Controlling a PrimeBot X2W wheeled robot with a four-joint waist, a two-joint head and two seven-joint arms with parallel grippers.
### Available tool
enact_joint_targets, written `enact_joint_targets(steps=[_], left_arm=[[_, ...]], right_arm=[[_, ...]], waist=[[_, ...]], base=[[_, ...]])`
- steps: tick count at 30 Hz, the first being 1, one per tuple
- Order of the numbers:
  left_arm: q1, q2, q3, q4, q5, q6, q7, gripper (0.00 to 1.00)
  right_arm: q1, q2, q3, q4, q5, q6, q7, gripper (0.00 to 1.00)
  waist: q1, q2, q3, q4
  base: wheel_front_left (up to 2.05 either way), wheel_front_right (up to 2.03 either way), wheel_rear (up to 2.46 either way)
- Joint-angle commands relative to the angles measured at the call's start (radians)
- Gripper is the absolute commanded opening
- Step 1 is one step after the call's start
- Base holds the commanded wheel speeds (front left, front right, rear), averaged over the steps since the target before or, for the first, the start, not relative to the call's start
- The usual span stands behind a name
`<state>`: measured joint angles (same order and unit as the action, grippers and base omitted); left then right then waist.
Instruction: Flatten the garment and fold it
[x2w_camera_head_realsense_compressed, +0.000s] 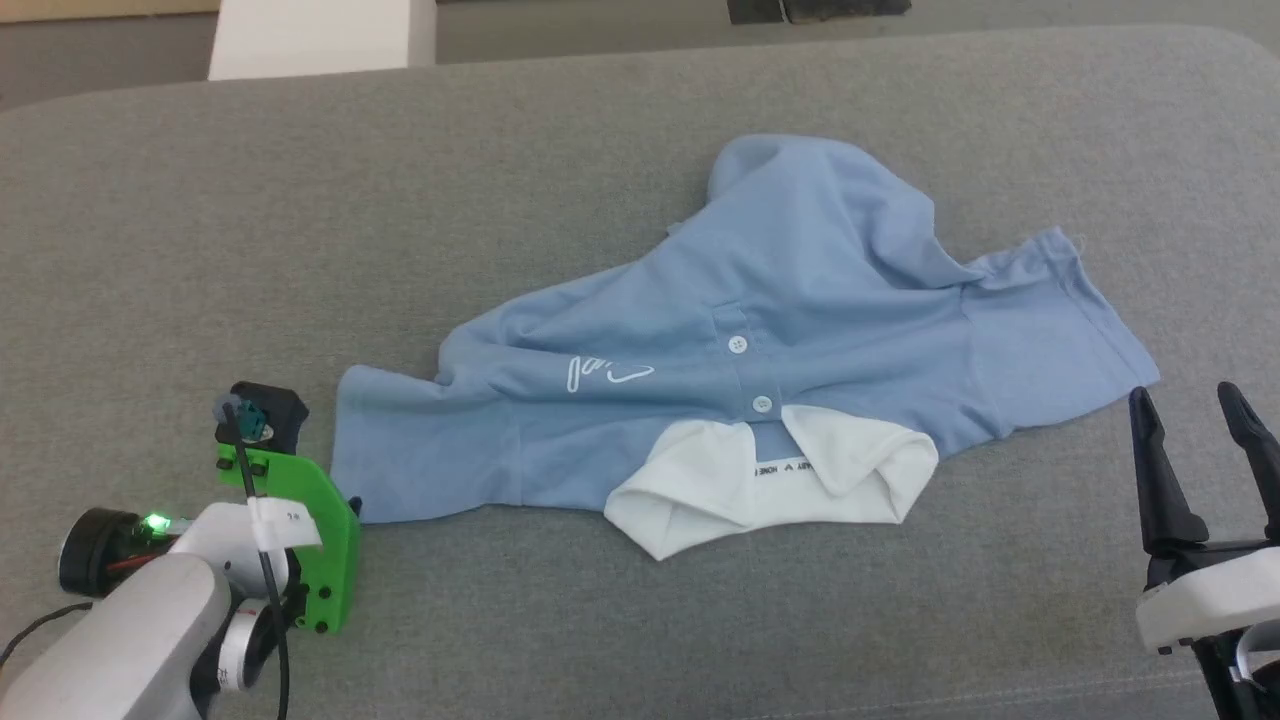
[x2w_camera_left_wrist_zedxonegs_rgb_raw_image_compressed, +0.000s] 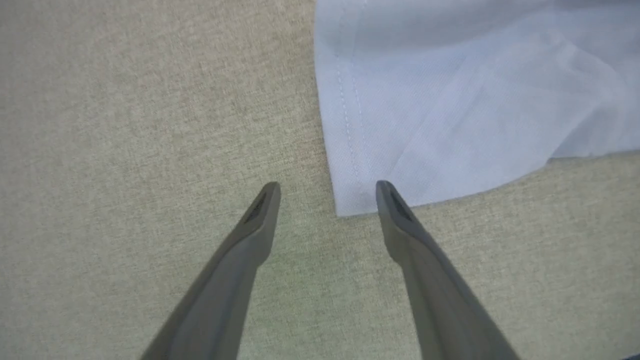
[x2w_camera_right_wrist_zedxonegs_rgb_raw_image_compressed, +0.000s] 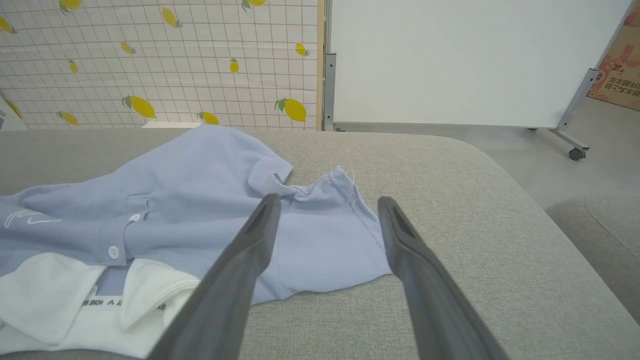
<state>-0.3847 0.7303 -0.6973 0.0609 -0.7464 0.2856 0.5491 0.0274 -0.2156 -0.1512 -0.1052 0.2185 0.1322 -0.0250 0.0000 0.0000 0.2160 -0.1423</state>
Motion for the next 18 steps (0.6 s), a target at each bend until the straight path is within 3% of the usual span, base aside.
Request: enact_joint_targets(steps=[1, 13, 15, 18], left_arm=[[-0.015, 0.008, 0.002, 0.006, -0.021, 0.006, 0.018, 1.00], [0.016, 0.000, -0.006, 0.033, -0.076, 0.014, 0.080, 1.00], [0.028, -0.005, -0.014, 0.037, -0.088, 0.004, 0.087, 0.00], [0.039, -0.012, -0.016, 0.036, -0.097, -0.006, 0.078, 0.00]], right_arm=[[-0.011, 0.008, -0.003, -0.006, -0.009, -0.002, -0.001, 1.00], [-0.018, 0.027, -0.020, 0.003, -0.027, -0.002, -0.014, 1.00], [-0.018, 0.028, -0.021, 0.004, -0.029, -0.002, -0.013, 1.00], [-0.019, 0.024, -0.024, 0.009, -0.032, -0.002, -0.007, 1.00]], waist=[[0.0000, 0.0000, 0.027, -0.021], [0.0000, 0.0000, 0.068, -0.037], [0.0000, 0.0000, 0.069, -0.034], [0.0000, 0.0000, 0.062, -0.024]], base=[[0.00, 0.00, 0.00], [0.00, 0.00, 0.00], [0.00, 0.00, 0.00], [0.00, 0.00, 0.00]])
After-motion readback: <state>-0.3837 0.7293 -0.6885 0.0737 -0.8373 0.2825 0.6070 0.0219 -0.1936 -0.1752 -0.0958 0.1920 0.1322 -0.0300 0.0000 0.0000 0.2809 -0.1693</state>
